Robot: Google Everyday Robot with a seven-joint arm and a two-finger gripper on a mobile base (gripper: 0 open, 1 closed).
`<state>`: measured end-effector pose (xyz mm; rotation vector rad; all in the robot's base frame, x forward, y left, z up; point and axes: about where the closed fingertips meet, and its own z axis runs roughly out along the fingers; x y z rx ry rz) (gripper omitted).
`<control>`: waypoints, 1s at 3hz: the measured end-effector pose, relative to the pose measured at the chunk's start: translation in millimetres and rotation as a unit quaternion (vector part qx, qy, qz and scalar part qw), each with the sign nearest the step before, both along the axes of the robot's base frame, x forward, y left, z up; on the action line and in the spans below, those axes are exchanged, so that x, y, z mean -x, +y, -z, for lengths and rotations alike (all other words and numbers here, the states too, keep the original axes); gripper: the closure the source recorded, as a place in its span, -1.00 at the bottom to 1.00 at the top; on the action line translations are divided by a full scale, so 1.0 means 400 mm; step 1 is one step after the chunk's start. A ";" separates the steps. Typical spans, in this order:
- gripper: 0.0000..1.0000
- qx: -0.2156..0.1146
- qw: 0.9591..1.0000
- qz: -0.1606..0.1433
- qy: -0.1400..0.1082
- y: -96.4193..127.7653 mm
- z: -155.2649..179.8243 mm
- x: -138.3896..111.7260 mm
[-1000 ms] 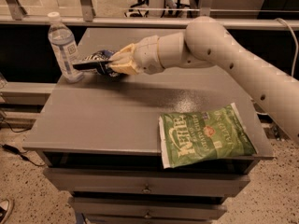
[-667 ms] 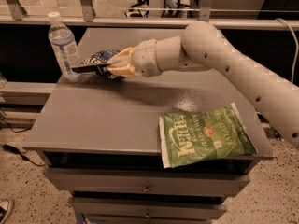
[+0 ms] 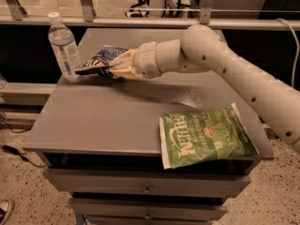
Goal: Move blue chip bag near blue plastic bottle
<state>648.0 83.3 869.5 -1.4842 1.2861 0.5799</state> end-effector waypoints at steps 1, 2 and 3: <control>-0.38 0.005 1.000 0.002 -0.006 -0.012 0.009 -0.011; -0.83 0.007 1.000 0.002 -0.008 -0.019 0.012 -0.014; -1.00 0.015 1.000 0.018 -0.013 -0.061 -0.006 -0.019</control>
Offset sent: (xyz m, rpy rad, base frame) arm 0.0090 -0.0170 -0.0047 -0.0204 -0.0232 -0.0157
